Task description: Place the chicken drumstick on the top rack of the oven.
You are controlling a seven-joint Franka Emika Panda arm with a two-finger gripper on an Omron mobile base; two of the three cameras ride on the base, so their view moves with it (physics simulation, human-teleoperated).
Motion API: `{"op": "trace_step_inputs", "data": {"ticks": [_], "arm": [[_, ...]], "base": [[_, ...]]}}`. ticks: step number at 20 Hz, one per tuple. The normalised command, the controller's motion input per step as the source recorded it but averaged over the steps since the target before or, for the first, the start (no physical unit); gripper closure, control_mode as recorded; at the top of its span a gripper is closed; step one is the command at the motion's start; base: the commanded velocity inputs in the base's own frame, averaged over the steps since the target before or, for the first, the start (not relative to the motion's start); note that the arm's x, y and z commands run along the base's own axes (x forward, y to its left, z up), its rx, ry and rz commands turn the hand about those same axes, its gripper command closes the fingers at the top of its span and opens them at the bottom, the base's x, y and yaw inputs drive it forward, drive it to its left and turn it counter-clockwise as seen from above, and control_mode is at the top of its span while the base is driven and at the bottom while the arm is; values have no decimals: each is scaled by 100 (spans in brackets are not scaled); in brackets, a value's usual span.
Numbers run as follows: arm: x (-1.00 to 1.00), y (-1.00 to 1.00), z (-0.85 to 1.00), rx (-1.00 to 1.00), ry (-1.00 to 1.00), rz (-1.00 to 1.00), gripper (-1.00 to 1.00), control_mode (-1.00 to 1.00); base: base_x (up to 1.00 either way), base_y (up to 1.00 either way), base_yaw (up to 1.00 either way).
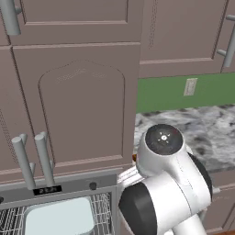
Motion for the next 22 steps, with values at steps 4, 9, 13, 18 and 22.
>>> {"op": "trace_step_inputs", "data": {"ticks": [4, 9, 13, 18, 22], "arm": [[-47, 100, -14, 0, -7, -28, 100, -100], [-29, 100, -51, 1, -1, -23, 100, -100], [-6, 100, -65, 2, 2, -6, 100, -100], [13, 96, -94, 0, 3, 0, 100, -100], [47, 80, -98, 0, 0, 0, 100, -100]], "base": [[0, 0, 0], [0, 0, 0], [0, 0, 0], [0, 0, 0], [0, 0, 0]]}}
